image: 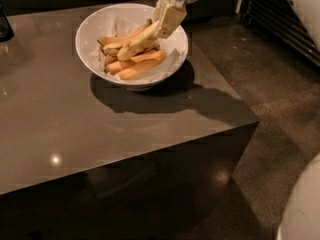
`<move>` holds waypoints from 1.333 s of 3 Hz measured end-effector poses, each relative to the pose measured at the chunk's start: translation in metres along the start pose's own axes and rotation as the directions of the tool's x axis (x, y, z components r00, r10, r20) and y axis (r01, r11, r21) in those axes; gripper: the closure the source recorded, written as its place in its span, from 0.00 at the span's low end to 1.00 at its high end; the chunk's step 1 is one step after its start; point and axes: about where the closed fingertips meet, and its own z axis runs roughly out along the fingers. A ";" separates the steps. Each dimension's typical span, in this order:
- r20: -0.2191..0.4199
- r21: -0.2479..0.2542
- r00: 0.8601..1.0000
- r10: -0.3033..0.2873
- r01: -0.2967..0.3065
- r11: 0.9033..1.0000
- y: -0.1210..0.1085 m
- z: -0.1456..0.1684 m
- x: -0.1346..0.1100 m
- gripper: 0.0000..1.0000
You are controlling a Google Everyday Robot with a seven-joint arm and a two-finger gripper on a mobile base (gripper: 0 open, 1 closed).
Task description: Pick banana from white bowl
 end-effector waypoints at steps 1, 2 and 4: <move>0.060 0.050 0.998 -0.033 0.030 0.998 0.001 -0.021 -0.016 1.00; 0.111 0.077 0.993 -0.050 0.041 0.996 0.006 -0.034 -0.023 1.00; 0.159 0.092 0.984 -0.083 0.069 0.993 0.011 -0.046 -0.041 1.00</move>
Offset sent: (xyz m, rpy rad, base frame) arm -0.0351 0.0037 0.0483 0.1504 -0.1200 0.0782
